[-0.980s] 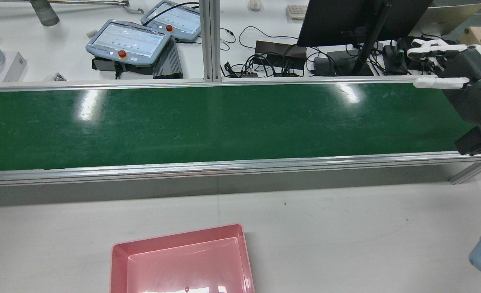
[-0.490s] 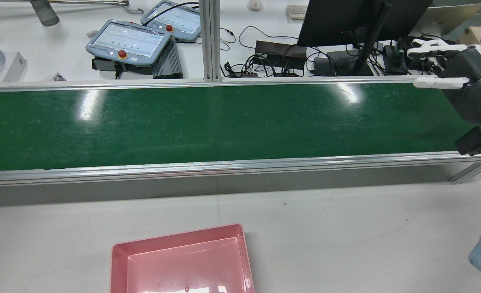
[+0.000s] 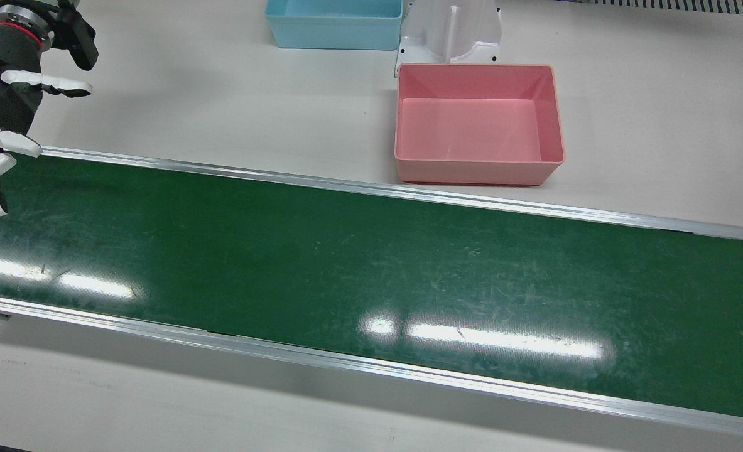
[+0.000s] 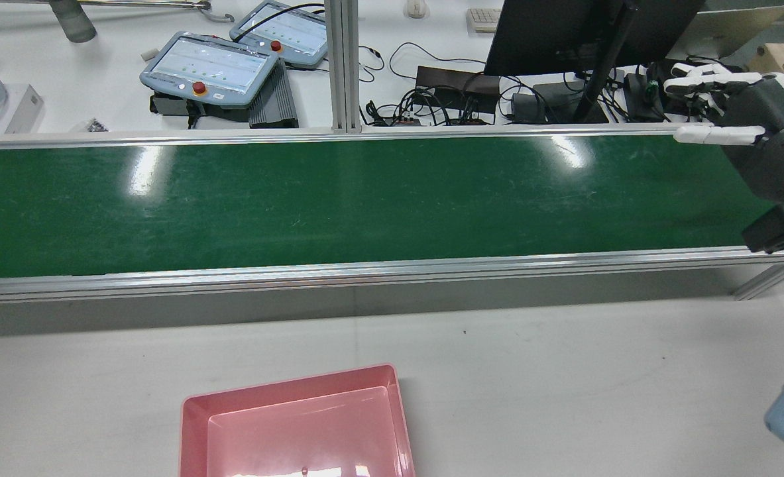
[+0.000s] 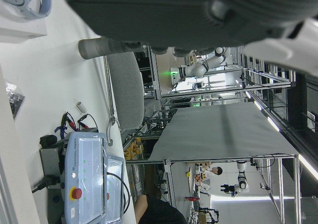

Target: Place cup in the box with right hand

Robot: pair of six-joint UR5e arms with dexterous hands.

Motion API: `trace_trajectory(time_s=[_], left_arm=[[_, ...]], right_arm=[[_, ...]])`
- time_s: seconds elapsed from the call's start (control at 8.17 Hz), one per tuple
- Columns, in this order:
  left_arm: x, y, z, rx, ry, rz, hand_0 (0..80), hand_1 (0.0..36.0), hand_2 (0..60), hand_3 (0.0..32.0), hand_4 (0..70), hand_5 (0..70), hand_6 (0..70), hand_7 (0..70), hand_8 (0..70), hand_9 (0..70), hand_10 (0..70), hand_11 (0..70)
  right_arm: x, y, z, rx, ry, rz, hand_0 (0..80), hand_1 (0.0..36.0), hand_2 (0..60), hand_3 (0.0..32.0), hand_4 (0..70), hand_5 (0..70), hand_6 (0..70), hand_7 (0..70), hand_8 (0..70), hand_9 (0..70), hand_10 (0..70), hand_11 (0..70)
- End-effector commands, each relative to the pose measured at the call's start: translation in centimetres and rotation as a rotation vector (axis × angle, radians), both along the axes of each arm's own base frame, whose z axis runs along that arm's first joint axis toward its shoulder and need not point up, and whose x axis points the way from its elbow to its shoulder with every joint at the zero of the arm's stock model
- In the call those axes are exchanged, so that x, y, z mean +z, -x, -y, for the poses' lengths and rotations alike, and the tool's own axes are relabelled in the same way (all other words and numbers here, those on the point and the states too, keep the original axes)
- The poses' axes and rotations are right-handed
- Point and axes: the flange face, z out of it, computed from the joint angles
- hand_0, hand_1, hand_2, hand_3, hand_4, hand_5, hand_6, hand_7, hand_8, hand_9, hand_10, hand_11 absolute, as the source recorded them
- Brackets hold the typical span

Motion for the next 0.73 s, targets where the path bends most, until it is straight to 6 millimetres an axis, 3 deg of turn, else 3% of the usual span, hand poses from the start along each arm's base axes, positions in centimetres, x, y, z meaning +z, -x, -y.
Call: trace_trajectory(time_s=[0.0, 0.61], left_arm=[[0.0, 0.0, 0.0, 0.0, 0.0, -0.001, 0.0, 0.0, 0.0, 0.0, 0.0, 0.0, 0.0, 0.0, 0.0, 0.0, 0.0, 0.0], [0.0, 0.0, 0.0, 0.0, 0.0, 0.001, 0.0, 0.0, 0.0, 0.0, 0.0, 0.0, 0.0, 0.0, 0.0, 0.0, 0.0, 0.0]], right_arm=[[-0.03, 0.03, 0.01, 0.0, -0.001, 0.001, 58.2, 18.8, 6.1, 0.0, 43.8, 6.7, 17.6, 70.0, 7.5, 22.6, 12.4, 19.8], [-0.03, 0.03, 0.01, 0.0, -0.001, 0.0, 58.2, 18.8, 6.4, 0.0, 44.1, 6.8, 17.6, 70.0, 7.7, 22.8, 12.4, 19.8]])
